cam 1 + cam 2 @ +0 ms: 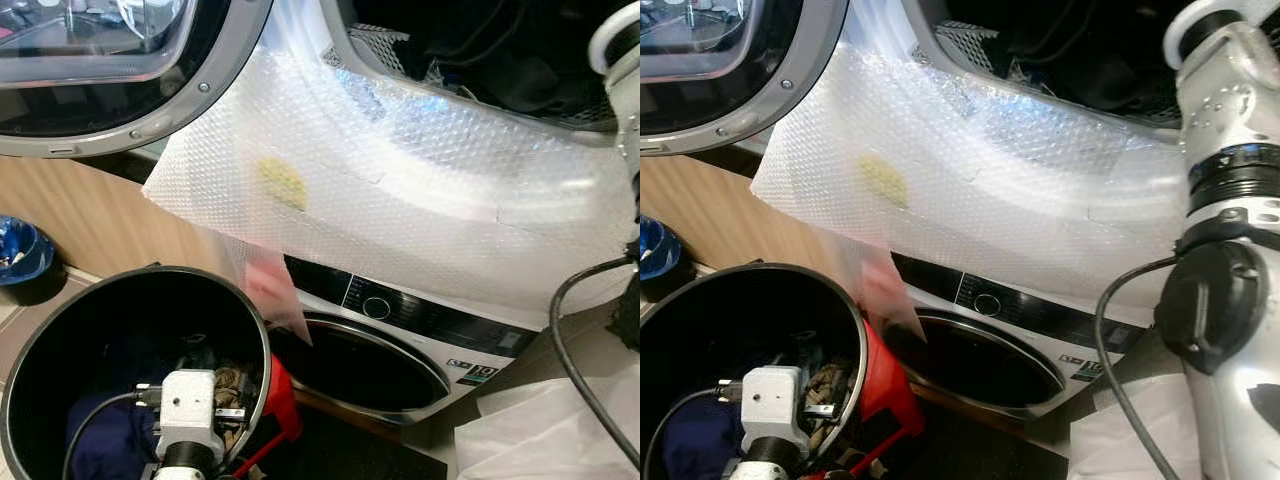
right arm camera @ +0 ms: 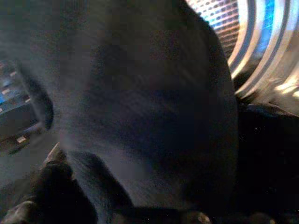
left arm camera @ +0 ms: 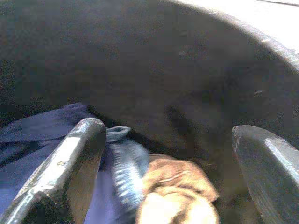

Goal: Clothes washing

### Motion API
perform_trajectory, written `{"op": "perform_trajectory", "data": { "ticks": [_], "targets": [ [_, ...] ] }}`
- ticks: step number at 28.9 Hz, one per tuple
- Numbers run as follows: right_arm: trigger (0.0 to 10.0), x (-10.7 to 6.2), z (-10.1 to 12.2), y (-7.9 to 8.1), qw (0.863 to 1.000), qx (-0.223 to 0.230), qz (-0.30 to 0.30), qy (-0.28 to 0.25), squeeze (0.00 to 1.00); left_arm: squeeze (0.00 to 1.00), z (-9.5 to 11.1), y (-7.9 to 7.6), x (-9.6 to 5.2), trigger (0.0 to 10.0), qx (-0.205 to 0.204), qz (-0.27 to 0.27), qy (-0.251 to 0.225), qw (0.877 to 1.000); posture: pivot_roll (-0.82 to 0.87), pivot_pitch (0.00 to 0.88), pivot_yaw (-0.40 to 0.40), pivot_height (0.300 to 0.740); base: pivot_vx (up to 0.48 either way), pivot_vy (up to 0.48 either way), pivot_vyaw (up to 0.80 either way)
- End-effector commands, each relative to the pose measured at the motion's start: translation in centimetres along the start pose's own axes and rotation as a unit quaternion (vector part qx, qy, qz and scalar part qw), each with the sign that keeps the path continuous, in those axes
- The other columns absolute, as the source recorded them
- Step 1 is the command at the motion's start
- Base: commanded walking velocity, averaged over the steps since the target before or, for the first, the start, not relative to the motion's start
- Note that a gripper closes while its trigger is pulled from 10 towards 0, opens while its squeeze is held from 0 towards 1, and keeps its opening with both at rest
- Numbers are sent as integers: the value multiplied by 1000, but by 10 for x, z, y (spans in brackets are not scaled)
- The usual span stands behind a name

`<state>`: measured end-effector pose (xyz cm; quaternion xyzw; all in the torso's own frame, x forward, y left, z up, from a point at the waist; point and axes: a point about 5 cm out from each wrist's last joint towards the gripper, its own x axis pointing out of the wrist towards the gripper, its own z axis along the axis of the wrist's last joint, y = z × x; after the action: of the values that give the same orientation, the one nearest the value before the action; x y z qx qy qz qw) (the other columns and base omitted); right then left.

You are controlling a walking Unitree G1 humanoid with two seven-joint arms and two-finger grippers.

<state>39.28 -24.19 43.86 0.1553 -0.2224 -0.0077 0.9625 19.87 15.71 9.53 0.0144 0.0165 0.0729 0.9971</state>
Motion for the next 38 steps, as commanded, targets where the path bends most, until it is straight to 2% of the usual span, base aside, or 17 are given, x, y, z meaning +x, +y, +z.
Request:
{"op": "perform_trajectory", "data": {
  "ticks": [1,6,7,9,14,19,22,23,26,28,31,34,38],
  "targets": [
    [10000,-1,28,-2,999,-7,-10,-44,0,0,2,6,-3,10000,10,23,-7,1000,70,173,-141,740,0,0,0],
    [10000,-2,34,-3,999,-16,-11,-46,0,0,-2,42,-12,10000,51,106,2,993,68,174,-153,740,0,0,0],
    [10000,-2,34,-3,999,-16,-11,-46,0,0,-2,42,-12,10000,51,106,2,993,68,174,-153,740,0,0,0],
    [10000,-3,33,-8,999,-19,-27,-42,0,0,-5,62,-15,10000,45,165,11,985,70,169,-156,740,0,0,0],
    [10000,-7,39,-19,997,-35,-45,-51,0,0,4,76,-9,10000,47,182,-12,982,72,167,-162,740,0,0,0],
    [10000,-9,47,-18,997,-32,-26,-63,0,0,5,78,-6,10000,49,185,-14,981,61,164,-162,740,0,0,0],
    [10000,-13,43,6,995,-26,92,-32,0,0,2,74,-4,10000,46,177,-12,983,50,163,-161,740,0,0,0],
    [10000,-16,40,11,992,-9,122,-14,0,0,2,72,-3,10000,44,175,-12,984,45,162,-163,740,0,0,0],
    [10000,-21,37,14,988,-9,151,3,0,0,2,71,-1,10000,42,172,-12,984,39,161,-162,740,0,0,0],
    [10000,-33,28,16,982,1,186,32,0,0,1,68,2,10000,41,165,-12,985,29,159,-158,740,0,0,0],
    [10000,-40,24,18,978,-1,202,43,0,0,1,67,3,10000,41,163,-13,986,27,159,-157,740,0,0,0],
    [10000,-55,25,21,969,4,244,39,0,0,1,67,5,10000,39,162,-14,986,18,156,-155,740,0,0,0],
    [10000,-74,32,16,961,18,277,20,0,0,0,66,7,10000,37,157,-13,987,10,155,-149,740,0,0,0]
  ]
}}
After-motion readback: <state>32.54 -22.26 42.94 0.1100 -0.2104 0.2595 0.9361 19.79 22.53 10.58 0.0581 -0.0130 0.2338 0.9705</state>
